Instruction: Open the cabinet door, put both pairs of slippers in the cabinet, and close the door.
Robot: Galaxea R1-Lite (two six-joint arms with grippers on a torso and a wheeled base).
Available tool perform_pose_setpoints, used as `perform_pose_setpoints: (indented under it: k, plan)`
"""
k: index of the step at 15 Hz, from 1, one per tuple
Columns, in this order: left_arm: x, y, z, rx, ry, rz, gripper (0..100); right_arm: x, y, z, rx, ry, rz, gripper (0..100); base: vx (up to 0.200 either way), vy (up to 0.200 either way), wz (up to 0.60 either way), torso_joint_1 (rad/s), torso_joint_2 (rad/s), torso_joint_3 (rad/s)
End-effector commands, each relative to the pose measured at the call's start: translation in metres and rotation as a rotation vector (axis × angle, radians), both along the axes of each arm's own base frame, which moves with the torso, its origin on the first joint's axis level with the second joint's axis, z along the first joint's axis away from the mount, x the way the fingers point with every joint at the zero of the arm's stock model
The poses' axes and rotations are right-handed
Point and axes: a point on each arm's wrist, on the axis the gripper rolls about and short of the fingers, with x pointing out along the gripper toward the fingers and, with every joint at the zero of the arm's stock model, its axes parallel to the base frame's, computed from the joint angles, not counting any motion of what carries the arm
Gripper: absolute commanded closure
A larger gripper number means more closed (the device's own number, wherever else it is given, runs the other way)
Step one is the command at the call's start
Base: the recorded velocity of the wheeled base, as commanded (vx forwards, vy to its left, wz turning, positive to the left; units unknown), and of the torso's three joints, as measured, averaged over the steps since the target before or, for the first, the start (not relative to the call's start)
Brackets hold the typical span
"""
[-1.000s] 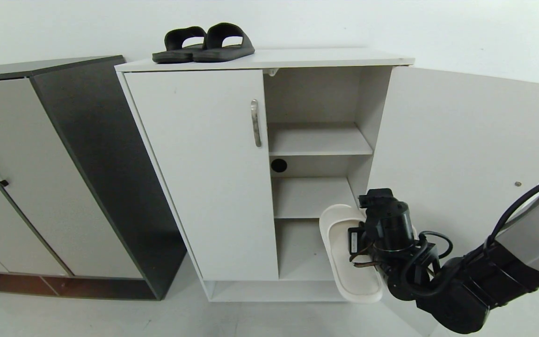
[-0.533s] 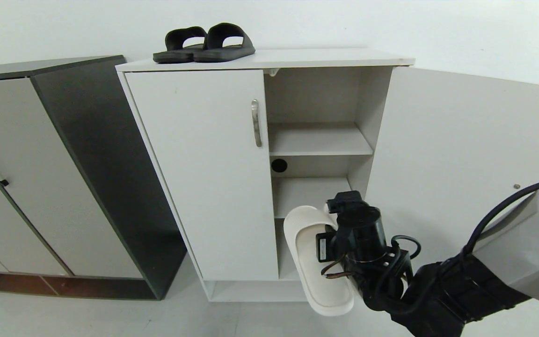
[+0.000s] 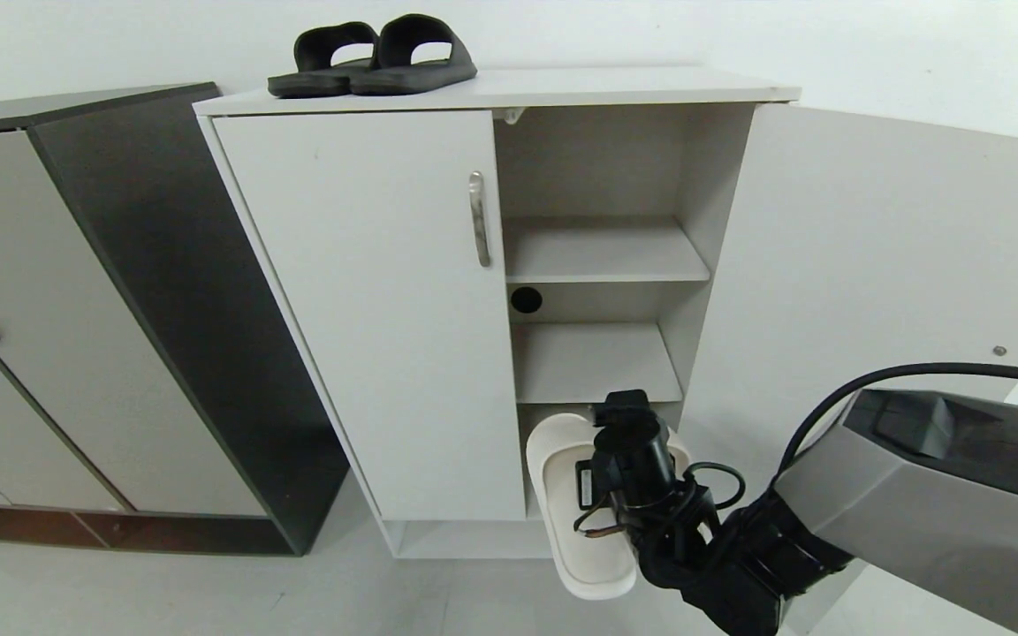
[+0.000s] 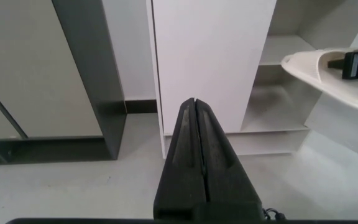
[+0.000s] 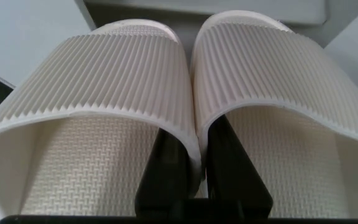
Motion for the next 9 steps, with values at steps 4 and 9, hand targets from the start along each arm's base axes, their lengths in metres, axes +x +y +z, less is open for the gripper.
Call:
perform_pose_setpoints:
  k: [4,9]
  plan:
    - [0.0001,0.0000,0.0000,0.002,0.002,-0.001,100,0.0066,0.0055,-0.0110,-0.019,-0.047,-0.078,100,0.000,0.000,0.00,0.006,0.00,-0.192]
    - [0.0001,0.0000,0.0002,0.000,0.000,-0.001,100,0.0105,0.0037,-0.0123,-0.044,-0.321,-0.059,100,0.000,0.000,0.00,0.006,0.00,-0.202]
